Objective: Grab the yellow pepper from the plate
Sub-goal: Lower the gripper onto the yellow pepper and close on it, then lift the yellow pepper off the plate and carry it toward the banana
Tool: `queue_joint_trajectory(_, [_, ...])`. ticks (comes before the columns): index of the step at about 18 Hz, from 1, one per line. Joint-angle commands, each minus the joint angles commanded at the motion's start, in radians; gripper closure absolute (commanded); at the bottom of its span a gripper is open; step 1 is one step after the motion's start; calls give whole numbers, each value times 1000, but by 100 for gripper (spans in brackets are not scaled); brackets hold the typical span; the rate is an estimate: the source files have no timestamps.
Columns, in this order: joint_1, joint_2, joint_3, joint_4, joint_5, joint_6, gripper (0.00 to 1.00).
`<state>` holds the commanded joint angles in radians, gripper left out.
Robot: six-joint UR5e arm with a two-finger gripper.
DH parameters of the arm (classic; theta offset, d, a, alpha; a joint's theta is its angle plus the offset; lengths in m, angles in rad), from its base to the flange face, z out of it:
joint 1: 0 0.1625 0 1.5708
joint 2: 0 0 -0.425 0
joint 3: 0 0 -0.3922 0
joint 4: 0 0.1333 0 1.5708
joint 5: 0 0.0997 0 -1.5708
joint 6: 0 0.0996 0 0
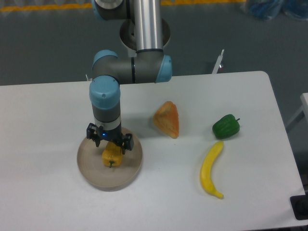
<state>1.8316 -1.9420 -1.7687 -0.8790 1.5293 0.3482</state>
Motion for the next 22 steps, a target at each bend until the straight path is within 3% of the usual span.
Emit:
queue_joint_trajectory(1, [0, 0, 0, 0, 0, 0, 37])
queue_joint_trajectory(4, [-2, 0, -2, 0, 0, 0, 52])
queue_joint_trajectory(12, [0, 9, 11, -2, 0, 12, 60])
queue_joint_trajectory(16, [11, 51, 60, -5, 14, 80, 60])
queue_joint_trajectory(22, [150, 110, 63, -17, 29, 256, 61])
